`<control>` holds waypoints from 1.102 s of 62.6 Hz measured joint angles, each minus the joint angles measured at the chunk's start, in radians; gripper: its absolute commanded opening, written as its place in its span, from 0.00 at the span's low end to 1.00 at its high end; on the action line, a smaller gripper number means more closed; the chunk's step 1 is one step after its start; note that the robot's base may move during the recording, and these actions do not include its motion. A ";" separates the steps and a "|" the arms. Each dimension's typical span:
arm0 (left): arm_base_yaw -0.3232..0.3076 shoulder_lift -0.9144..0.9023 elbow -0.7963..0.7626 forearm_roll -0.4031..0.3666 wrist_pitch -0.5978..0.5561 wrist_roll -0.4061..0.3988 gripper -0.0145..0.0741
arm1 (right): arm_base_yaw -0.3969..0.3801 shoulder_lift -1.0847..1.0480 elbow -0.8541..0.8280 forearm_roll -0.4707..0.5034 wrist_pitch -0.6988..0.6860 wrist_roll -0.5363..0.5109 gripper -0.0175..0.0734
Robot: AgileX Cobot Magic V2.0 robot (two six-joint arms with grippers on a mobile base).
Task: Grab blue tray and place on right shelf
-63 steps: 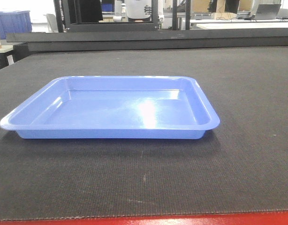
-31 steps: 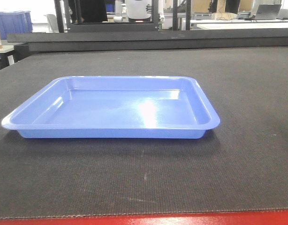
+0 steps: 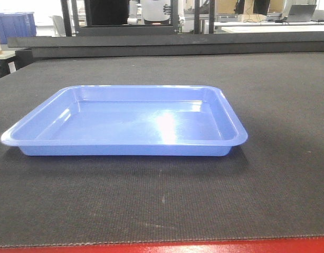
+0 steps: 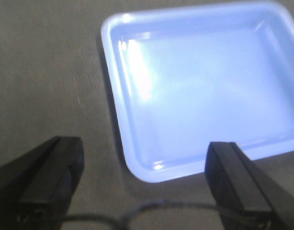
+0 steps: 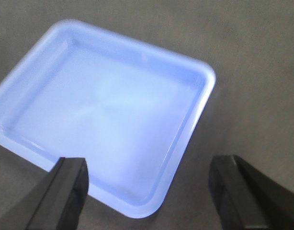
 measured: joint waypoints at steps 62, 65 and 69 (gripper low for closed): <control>0.000 0.754 -0.390 0.105 0.149 -0.160 0.65 | -0.003 0.690 -0.329 -0.200 0.147 0.376 0.85; 0.000 0.767 -0.390 0.105 0.147 -0.160 0.65 | -0.003 0.707 -0.329 -0.200 0.145 0.375 0.85; 0.000 0.777 -0.390 0.103 0.140 -0.160 0.65 | -0.003 0.725 -0.329 -0.200 0.141 0.375 0.85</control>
